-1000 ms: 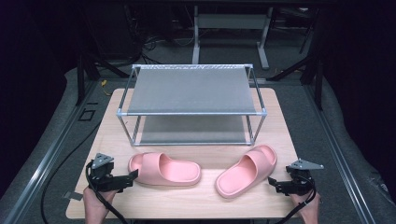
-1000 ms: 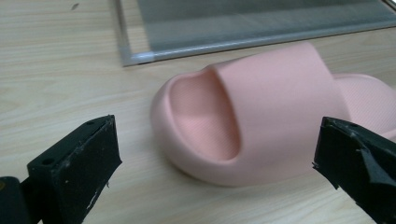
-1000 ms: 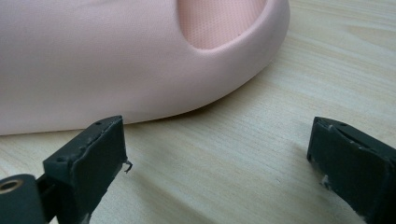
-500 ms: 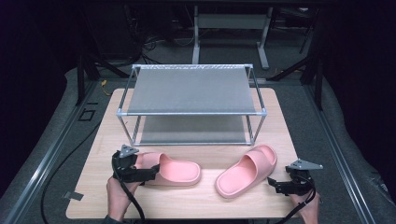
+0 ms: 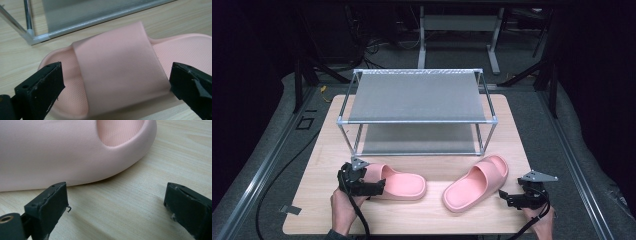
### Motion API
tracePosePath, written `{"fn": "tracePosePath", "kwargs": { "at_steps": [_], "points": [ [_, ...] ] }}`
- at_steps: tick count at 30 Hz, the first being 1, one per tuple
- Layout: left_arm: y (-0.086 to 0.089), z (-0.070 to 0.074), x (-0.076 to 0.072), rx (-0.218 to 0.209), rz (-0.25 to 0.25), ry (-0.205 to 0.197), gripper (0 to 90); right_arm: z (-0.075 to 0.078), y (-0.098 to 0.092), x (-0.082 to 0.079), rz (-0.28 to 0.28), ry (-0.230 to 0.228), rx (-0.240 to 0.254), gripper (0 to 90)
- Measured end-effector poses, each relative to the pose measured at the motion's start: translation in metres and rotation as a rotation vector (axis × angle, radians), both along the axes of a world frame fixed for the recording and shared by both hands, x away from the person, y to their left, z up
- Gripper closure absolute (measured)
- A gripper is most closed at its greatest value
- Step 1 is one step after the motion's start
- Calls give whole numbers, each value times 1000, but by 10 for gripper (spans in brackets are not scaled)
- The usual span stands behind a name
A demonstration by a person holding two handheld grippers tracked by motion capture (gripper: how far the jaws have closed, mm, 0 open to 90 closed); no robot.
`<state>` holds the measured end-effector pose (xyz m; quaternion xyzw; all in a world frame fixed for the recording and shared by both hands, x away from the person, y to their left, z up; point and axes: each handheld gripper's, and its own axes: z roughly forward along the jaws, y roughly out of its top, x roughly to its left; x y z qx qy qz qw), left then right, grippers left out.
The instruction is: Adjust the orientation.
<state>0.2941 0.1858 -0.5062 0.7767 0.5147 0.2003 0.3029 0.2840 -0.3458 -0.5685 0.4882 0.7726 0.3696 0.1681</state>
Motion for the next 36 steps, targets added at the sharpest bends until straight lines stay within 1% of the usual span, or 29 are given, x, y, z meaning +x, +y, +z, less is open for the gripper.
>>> {"fn": "tracePosePath", "kwargs": {
  "at_steps": [2,4,5,6,10,11,12,15,19,24,26,27,28,30,32,34,35,36],
  "points": [
    [4,0,-2,0,-6,6,0,0,0,0,-1,0,0,49],
    [12,0,-4,-1,4,5,0,1,-1,0,6,7,0,49],
    [12,0,-4,-1,4,5,0,1,-1,0,6,7,0,49],
    [16,-1,-5,-2,13,6,0,1,-1,0,6,7,0,49],
    [26,-2,-8,2,22,7,0,0,0,0,-1,-5,1,50],
    [28,-2,-9,3,24,7,1,1,0,0,3,5,-12,53],
    [31,-3,-10,0,25,6,1,1,0,0,3,5,-12,53],
    [35,-4,-12,0,26,7,1,0,1,-1,2,2,-7,57],
    [39,-8,-13,-2,36,21,17,0,1,0,-2,-3,-9,59],
    [46,-11,-14,-21,54,27,32,0,1,-1,-2,-4,-9,60],
    [48,-11,-14,-17,57,26,87,0,1,-1,-5,-4,-10,61],
    [48,-10,-14,-19,56,26,87,0,1,-1,-5,-4,-10,61],
    [50,-9,-14,-18,52,30,148,0,1,-1,-5,-4,-9,61],
    [52,-9,-14,-30,53,32,163,0,1,-1,-5,-4,-10,61],
    [54,-9,-14,-53,39,36,250,0,1,-1,-3,-4,-10,61],
    [55,-10,-14,-75,27,39,370,0,1,-1,-1,-3,-8,60],
    [56,-10,-13,-73,21,45,419,0,1,-1,-1,-3,-9,61],
    [56,-11,-11,-75,18,50,442,0,1,-1,-3,-3,-11,62]
  ]
}}
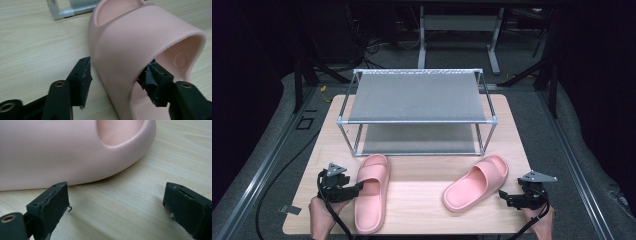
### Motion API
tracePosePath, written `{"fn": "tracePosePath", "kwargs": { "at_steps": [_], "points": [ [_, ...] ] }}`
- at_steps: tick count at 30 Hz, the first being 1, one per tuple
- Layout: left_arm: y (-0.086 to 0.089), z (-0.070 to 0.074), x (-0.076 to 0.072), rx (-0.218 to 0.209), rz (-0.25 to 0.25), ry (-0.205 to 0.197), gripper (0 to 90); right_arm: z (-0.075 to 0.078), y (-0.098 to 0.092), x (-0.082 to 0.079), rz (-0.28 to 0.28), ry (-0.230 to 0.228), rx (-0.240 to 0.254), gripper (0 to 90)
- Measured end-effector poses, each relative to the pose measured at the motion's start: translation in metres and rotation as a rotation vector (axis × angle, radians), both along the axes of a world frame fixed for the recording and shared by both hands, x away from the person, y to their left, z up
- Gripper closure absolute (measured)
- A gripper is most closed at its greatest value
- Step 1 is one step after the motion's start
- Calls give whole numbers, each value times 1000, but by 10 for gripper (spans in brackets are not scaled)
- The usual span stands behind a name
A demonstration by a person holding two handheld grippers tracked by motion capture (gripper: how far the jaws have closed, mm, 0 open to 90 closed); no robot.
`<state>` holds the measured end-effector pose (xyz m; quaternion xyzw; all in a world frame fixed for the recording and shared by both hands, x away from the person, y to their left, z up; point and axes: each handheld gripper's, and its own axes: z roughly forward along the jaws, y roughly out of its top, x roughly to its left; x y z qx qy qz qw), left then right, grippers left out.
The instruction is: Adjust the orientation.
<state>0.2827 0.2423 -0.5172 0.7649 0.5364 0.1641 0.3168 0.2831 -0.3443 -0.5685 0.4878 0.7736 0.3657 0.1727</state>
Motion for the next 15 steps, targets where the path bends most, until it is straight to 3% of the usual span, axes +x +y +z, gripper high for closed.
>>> {"fn": "tracePosePath", "kwargs": {
  "at_steps": [9,15],
  "points": [
    [3,-6,12,-32,-45,49,638,0,0,0,-3,-1,-5,59],
    [3,-7,16,8,-40,60,698,0,0,0,2,-1,-3,61]
  ]
}}
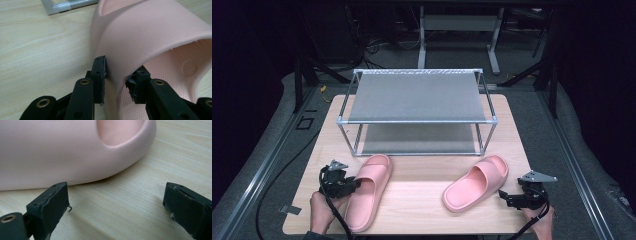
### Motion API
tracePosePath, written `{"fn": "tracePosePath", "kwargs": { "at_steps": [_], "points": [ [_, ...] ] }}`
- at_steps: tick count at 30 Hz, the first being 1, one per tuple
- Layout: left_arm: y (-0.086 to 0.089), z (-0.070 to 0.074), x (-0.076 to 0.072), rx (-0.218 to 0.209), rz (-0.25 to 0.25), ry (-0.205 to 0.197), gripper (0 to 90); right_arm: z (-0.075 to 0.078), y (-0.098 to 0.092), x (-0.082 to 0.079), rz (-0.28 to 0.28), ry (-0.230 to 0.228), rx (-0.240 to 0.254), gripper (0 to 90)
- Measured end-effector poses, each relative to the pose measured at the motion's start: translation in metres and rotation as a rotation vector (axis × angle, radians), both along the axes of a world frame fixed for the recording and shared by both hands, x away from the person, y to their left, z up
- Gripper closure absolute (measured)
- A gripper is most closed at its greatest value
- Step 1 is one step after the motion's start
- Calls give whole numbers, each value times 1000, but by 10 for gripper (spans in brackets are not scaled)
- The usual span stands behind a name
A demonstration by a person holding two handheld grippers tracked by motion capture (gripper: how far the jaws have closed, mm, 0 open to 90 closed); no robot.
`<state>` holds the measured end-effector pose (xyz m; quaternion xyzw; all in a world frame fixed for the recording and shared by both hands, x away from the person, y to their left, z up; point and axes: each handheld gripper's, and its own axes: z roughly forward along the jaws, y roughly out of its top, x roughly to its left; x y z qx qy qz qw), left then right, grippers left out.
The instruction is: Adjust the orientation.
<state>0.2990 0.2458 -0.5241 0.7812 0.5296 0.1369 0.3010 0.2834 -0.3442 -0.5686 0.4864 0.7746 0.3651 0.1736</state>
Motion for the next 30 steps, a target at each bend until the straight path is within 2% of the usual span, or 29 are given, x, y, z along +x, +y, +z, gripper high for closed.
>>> {"fn": "tracePosePath", "kwargs": {
  "at_steps": [6,15,22,25,30],
  "points": [
    [-3,-3,1,38,9,7,713,0,1,0,-3,-2,-7,62],
    [-6,-5,4,83,10,-34,769,0,0,0,-3,-2,-8,63],
    [-7,-5,3,93,9,-65,815,0,1,0,-14,-4,-19,66],
    [-7,-4,3,90,1,-83,824,0,0,0,-7,-3,-8,66],
    [-6,-1,2,78,-18,-88,826,0,0,0,-10,-6,-10,66]
  ]
}}
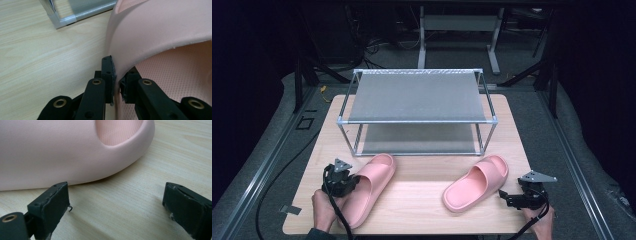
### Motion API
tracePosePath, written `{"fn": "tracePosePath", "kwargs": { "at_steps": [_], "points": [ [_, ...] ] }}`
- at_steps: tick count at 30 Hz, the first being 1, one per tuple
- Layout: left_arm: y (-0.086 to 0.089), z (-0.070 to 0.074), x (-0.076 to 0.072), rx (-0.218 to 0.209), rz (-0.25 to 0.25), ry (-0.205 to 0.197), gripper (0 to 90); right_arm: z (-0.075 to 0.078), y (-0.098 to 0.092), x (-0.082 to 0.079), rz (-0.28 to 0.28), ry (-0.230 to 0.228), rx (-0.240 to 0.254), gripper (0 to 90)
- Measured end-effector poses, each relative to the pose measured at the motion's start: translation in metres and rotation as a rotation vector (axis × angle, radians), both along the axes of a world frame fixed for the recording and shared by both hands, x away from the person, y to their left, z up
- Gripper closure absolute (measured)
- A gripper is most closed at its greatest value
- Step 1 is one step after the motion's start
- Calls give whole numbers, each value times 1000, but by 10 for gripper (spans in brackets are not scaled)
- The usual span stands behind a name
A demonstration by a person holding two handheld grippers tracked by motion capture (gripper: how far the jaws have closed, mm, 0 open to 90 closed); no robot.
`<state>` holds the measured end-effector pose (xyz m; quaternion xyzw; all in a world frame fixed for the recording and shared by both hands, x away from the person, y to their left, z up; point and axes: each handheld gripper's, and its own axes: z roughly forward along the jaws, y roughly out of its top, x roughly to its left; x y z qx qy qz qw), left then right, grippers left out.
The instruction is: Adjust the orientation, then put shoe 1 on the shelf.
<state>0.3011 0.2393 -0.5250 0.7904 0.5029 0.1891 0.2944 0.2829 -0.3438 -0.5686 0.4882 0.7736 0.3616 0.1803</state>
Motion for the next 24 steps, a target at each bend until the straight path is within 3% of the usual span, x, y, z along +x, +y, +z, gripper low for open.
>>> {"fn": "tracePosePath", "kwargs": {
  "at_steps": [6,10,24],
  "points": [
    [0,9,2,-5,-46,-16,827,0,0,0,3,0,0,65],
    [-2,14,9,21,-93,-8,825,0,0,0,5,-2,-1,62],
    [-3,26,41,4,-326,-12,829,0,1,0,7,1,-4,58]
  ]
}}
